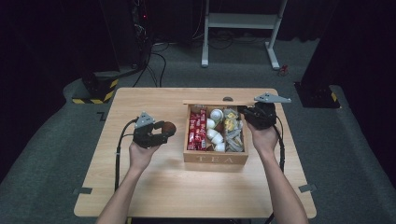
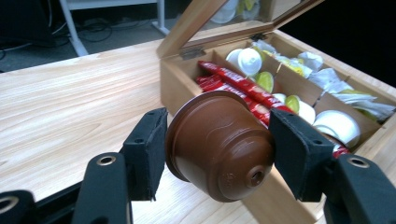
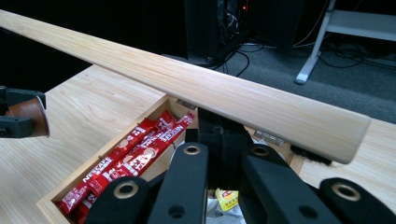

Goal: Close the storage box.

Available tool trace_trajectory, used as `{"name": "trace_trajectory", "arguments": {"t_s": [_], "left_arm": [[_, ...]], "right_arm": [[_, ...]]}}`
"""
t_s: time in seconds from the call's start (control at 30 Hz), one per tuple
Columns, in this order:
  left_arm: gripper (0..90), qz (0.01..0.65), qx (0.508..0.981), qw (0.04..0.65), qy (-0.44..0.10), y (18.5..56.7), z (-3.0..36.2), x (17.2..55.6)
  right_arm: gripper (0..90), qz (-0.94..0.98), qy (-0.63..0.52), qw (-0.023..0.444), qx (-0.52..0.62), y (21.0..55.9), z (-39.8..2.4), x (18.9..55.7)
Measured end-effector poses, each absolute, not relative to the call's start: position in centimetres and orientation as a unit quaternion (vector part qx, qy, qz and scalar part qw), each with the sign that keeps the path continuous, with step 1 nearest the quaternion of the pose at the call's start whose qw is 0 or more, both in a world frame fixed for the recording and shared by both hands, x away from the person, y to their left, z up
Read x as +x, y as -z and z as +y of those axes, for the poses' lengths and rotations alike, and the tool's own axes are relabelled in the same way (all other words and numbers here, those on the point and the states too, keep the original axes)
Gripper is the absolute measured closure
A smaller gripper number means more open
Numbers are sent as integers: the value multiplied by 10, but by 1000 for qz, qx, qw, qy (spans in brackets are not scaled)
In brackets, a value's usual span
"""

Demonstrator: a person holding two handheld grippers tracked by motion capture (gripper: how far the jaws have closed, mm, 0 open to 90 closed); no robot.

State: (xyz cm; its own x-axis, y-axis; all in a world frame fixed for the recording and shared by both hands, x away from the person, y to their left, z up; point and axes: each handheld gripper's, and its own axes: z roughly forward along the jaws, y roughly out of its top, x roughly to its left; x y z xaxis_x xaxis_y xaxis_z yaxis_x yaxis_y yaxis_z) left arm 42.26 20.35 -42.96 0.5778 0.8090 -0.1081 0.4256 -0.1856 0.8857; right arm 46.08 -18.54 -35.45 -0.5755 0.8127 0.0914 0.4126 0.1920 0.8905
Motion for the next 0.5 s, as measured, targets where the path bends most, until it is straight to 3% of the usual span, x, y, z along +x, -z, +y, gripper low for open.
{"name": "trace_trajectory", "arguments": {"t_s": [0.5], "left_arm": [[397,439,751,443,-217,459,226,414]], "right_arm": [[900,746,-480,208,412,355,-186,457]]}}
